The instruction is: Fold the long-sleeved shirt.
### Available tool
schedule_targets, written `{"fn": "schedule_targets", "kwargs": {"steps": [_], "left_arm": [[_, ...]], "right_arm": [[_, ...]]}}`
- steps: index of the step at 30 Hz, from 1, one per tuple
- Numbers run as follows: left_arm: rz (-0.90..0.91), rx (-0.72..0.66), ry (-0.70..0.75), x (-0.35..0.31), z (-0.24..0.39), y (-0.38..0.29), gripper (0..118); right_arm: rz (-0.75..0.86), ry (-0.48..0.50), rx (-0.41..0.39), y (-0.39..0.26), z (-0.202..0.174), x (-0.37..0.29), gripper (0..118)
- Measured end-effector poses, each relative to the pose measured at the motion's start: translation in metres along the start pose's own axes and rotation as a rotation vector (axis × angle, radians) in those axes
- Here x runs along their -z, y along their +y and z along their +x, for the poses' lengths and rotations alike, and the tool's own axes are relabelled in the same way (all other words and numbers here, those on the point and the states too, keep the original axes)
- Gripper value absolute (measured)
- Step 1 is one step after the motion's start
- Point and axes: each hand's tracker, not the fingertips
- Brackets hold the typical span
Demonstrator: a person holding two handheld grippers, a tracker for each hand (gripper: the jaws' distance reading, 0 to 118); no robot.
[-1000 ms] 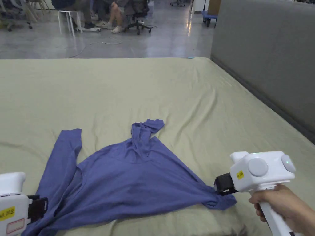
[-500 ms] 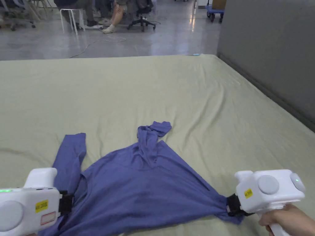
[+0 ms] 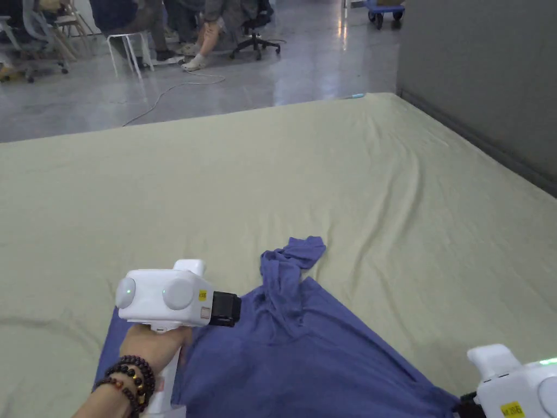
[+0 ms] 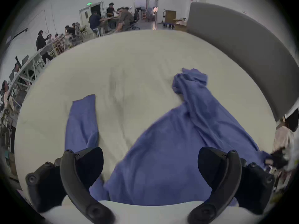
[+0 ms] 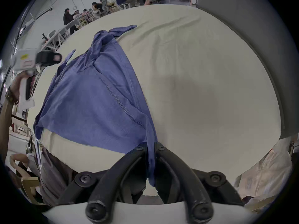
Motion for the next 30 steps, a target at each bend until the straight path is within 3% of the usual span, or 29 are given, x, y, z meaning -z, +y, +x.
{"fn": "schedule_targets", "kwargs": {"steps": [4,5,6,7,8,9,10,12,18,25,28,30], "left_arm": [[-0.098,-0.011,0.069,0.039,-0.005,0.004,107],[-0.129,0.001,0.105,0.044,-0.004,-0.001,101],[-0.148,0.008,0.1,0.045,-0.005,-0.006,84],[-0.062,-0.019,0.082,0.033,-0.003,-0.009,78],[-0.064,-0.006,0.064,0.022,-0.001,-0.007,54],[-0.091,-0.017,-0.056,0.015,0.003,-0.01,0],[0.04,0.027,0.087,0.0,0.003,-0.006,0],[0.036,-0.003,-0.052,-0.014,-0.005,-0.003,0],[0.202,-0.047,-0.062,-0.091,-0.036,0.027,0],[0.462,-0.188,-0.093,-0.242,-0.071,0.101,0],[0.599,-0.207,-0.081,-0.311,-0.084,0.151,0],[0.68,-0.192,-0.037,-0.35,-0.091,0.192,0]], "right_arm": [[-0.011,0.006,0.01,-0.001,0.004,0.004,4],[-0.011,0.012,0.017,0.0,0.005,0.003,4],[-0.011,0.014,0.018,0.001,0.005,0.003,4],[-0.009,0.012,0.018,0.001,0.004,0.002,4],[-0.003,0.007,0.018,0.003,0.004,0.001,4],[0.004,0.004,0.021,0.005,0.004,0.0,4],[0.007,0.005,0.024,0.007,0.004,-0.002,4],[0.024,-0.001,0.014,0.015,0.003,-0.008,4],[0.201,0.011,-0.039,0.072,-0.006,-0.065,4],[0.448,-0.044,-0.213,0.209,-0.043,-0.167,4],[0.556,-0.097,-0.256,0.276,-0.062,-0.219,4],[0.634,-0.12,-0.224,0.323,-0.07,-0.256,4]]}}
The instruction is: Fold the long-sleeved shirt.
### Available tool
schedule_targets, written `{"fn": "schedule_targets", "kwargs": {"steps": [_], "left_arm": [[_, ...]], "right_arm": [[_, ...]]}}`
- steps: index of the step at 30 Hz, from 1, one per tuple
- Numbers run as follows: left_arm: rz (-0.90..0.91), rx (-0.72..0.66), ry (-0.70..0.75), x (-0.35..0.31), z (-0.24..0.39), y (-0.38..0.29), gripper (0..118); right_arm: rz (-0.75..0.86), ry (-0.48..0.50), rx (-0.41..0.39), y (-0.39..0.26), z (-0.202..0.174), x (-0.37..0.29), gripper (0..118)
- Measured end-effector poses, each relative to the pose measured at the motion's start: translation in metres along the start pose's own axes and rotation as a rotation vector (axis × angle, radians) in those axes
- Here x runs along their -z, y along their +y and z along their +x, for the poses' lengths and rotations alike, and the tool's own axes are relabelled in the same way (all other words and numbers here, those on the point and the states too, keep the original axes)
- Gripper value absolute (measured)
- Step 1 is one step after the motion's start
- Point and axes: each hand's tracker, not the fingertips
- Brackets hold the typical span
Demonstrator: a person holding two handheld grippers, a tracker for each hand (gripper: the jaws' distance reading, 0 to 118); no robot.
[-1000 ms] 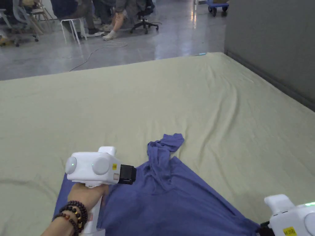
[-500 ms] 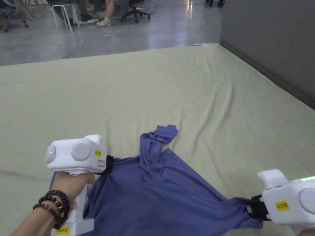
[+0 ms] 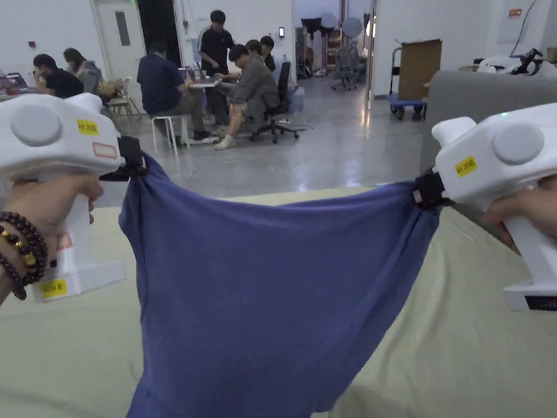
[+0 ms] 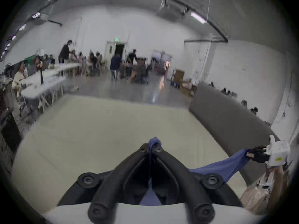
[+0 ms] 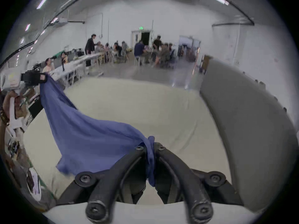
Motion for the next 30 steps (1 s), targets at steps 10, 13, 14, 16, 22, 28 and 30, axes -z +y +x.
{"fn": "schedule_targets", "kwargs": {"steps": [10,13,14,16,22,28,30], "left_arm": [[0.316,0.051,0.077,-0.039,0.039,0.176,0],[0.335,0.035,0.103,-0.047,0.047,0.201,0],[0.349,0.025,0.104,-0.05,0.049,0.206,0],[0.367,0.015,0.104,-0.05,0.044,0.221,0],[0.35,0.02,0.106,-0.048,0.046,0.182,0],[0.182,-0.005,0.139,0.005,0.011,0.093,0],[0.108,-0.02,0.155,0.026,-0.004,0.052,0]], "right_arm": [[0.254,-0.093,0.128,0.208,0.028,-0.042,4],[0.299,-0.14,0.141,0.239,0.029,-0.056,4],[0.33,-0.153,0.144,0.245,0.03,-0.059,4],[0.351,-0.193,0.124,0.252,0.029,-0.064,4],[0.296,-0.156,0.152,0.228,0.025,-0.035,4],[0.118,-0.087,0.183,0.141,0.013,0.046,4],[0.063,-0.056,0.193,0.107,0.01,0.079,4]]}}
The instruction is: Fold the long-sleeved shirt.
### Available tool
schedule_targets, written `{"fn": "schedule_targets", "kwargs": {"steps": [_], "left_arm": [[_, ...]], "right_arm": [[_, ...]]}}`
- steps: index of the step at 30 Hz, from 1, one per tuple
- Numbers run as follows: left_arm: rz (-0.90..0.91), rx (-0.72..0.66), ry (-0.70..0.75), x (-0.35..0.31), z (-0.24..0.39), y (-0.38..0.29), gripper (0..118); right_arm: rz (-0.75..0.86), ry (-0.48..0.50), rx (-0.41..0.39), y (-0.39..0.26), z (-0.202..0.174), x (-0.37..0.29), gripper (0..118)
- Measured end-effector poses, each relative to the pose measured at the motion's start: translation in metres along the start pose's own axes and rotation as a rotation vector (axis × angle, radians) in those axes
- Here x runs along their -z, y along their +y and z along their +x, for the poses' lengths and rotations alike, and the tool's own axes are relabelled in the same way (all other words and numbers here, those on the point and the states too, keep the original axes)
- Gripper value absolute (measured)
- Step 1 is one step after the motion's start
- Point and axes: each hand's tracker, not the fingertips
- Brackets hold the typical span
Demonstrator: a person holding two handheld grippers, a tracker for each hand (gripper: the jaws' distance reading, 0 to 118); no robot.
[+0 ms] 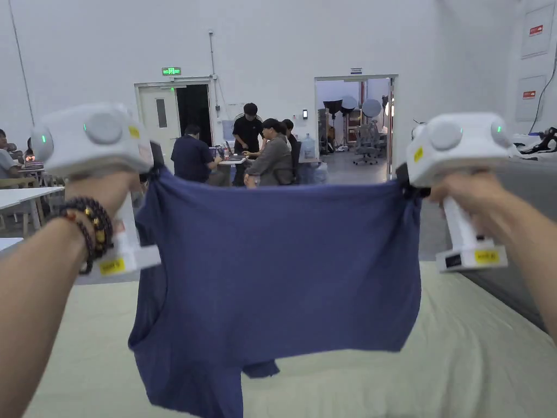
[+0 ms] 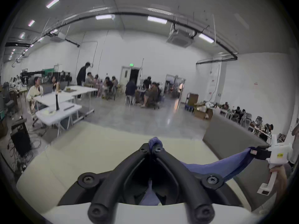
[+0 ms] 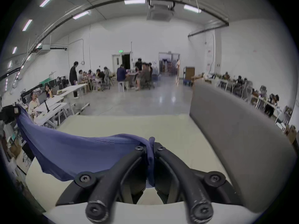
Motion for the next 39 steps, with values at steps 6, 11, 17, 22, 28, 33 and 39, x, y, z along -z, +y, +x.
{"fn": "schedule_targets", "kwargs": {"steps": [6,11,17,22,28,33,39], "left_arm": [[-0.132,-0.014,0.03,0.03,-0.034,-0.109,0],[-0.202,-0.07,0.038,0.024,-0.057,-0.153,0],[-0.209,-0.056,0.002,-0.033,-0.063,-0.177,0],[-0.291,-0.006,-0.028,-0.108,-0.067,-0.245,0],[-0.565,0.052,-0.048,-0.192,-0.087,-0.369,0],[-0.766,0.033,-0.067,-0.234,-0.102,-0.446,0],[-0.955,0.034,-0.135,-0.262,-0.098,-0.475,0]], "right_arm": [[-0.161,0.05,0.079,-0.099,-0.003,0.052,4],[-0.2,0.039,0.026,-0.145,-0.008,0.057,4],[-0.155,0.07,-0.036,-0.179,0.0,0.019,4],[-0.209,0.1,-0.138,-0.253,-0.002,-0.043,4],[-0.42,0.184,-0.218,-0.387,0.01,-0.099,4],[-0.718,0.267,-0.331,-0.479,0.019,-0.112,4],[-0.825,0.278,-0.396,-0.519,0.025,-0.136,4]]}}
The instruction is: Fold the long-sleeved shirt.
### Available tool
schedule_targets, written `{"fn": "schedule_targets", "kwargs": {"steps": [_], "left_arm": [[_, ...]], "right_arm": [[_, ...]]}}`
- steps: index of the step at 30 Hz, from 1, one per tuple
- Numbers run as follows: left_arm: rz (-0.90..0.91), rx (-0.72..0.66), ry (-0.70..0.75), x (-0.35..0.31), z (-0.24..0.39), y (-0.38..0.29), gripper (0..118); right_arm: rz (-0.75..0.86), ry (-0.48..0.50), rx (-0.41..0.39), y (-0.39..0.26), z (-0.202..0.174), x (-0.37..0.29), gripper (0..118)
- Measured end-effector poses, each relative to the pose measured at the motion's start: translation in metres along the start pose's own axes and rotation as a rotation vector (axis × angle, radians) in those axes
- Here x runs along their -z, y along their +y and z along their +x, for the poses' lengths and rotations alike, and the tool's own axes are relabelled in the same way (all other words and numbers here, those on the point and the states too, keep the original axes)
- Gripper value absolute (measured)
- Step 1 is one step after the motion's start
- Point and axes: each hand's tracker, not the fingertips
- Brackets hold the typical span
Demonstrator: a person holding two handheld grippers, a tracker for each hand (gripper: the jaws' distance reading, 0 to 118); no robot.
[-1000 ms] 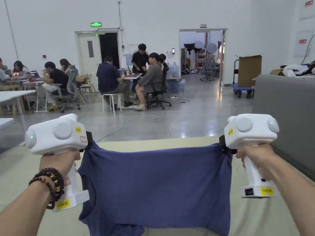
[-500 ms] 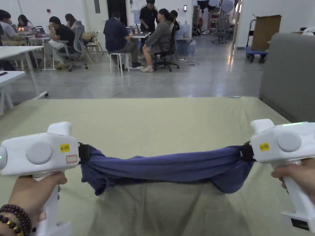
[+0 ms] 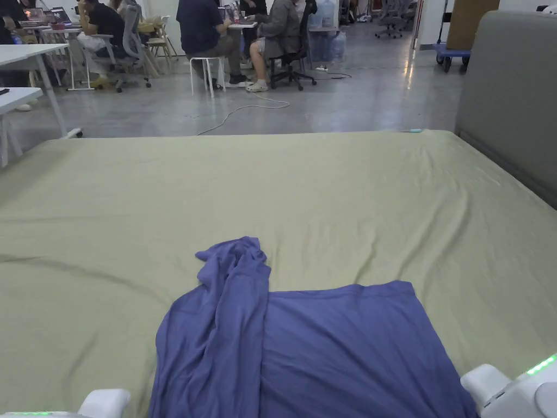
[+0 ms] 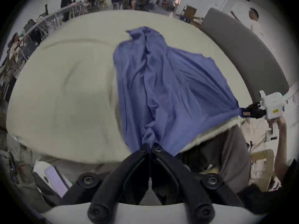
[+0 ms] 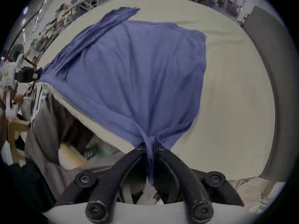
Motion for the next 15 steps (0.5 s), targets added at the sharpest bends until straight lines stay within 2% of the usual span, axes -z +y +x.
{"fn": "schedule_targets", "kwargs": {"steps": [2,8,9,10,11,12,13,15], "left_arm": [[-0.009,0.015,0.005,0.0,0.005,-0.006,0],[-0.024,0.036,0.002,-0.003,0.008,-0.008,0],[-0.01,0.028,-0.001,-0.002,0.006,-0.006,0],[0.009,0.008,-0.01,0.0,0.003,-0.003,6],[0.016,0.01,-0.005,-0.001,0.003,-0.001,31],[0.027,0.019,0.01,-0.003,0.003,-0.001,92],[0.032,0.038,0.028,-0.006,0.004,0.0,118],[0.104,0.063,0.019,-0.015,0.004,-0.002,111]], "right_arm": [[-0.019,-0.031,-0.014,-0.004,-0.001,0.001,4],[-0.016,-0.001,0.006,-0.007,0.005,-0.003,4],[-0.007,-0.002,0.009,-0.007,0.005,-0.005,6],[0.027,-0.022,0.034,-0.005,0.006,-0.006,23],[0.061,-0.032,0.053,-0.005,0.008,-0.009,53],[0.075,-0.067,0.065,-0.005,0.009,-0.013,95],[0.081,-0.106,0.057,-0.005,0.009,-0.016,109],[0.154,-0.14,0.057,-0.005,0.012,-0.032,109]]}}
